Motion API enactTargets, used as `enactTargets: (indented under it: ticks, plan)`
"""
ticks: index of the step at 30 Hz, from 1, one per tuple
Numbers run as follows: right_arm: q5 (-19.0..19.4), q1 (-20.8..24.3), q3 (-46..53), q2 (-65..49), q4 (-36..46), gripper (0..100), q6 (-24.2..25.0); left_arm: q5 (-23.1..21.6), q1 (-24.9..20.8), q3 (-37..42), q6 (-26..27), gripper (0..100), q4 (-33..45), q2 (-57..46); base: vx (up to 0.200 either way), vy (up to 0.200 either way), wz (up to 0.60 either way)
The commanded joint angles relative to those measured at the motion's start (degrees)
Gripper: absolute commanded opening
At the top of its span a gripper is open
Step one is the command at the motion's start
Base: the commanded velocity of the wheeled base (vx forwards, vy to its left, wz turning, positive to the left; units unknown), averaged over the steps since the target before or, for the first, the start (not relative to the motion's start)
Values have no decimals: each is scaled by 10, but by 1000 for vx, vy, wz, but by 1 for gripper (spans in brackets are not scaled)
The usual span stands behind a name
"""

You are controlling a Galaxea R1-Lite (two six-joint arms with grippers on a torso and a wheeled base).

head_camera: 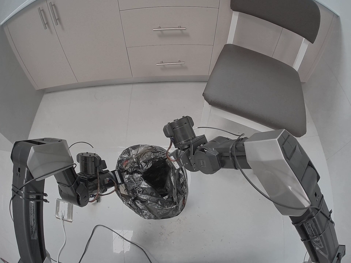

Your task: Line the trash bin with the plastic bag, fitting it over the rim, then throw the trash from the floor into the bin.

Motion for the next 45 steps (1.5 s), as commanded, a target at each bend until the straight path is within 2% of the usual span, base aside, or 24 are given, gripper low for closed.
enactTargets:
  ticks: [1,9,12,19,33,45]
  plan:
    - [0,5,0,-2,0,100,0,0,0,0,0,0,0,0,0,0,0]
    - [-18,14,0,-14,1,100,3,1,0,0,0,0,0,0,0,0,0]
    - [-20,34,0,-26,3,100,14,1,0,-1,0,0,0,0,0,0,0]
    - [-20,42,0,-25,4,100,17,1,1,-1,0,0,0,0,0,0,0]
    - [-25,5,0,-20,1,100,14,1,0,-1,0,0,0,0,0,0,0]
    - [-26,41,0,12,1,100,14,2,0,-2,0,0,-1,3,0,0,0]
